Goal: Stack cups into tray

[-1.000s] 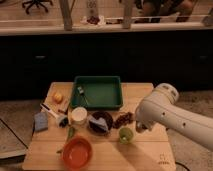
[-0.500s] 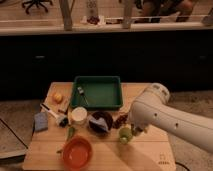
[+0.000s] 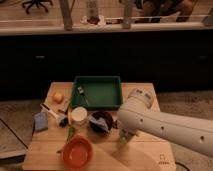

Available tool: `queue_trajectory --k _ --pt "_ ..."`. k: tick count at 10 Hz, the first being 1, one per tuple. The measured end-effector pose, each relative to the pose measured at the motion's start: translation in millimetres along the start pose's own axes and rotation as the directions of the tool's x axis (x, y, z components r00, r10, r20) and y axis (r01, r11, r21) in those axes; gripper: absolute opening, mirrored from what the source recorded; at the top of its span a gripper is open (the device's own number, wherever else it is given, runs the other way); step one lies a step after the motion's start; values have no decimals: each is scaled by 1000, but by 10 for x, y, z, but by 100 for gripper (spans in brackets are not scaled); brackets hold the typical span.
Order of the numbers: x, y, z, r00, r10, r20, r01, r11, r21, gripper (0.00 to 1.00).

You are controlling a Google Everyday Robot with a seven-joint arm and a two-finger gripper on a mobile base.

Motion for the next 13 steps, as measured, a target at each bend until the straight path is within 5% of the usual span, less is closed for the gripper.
queue_trajectory --k 9,13 --pt "109 -28 176 1000 22 20 -23 1000 9 2" --pt "134 -20 359 998 38 48 -38 999 3 40"
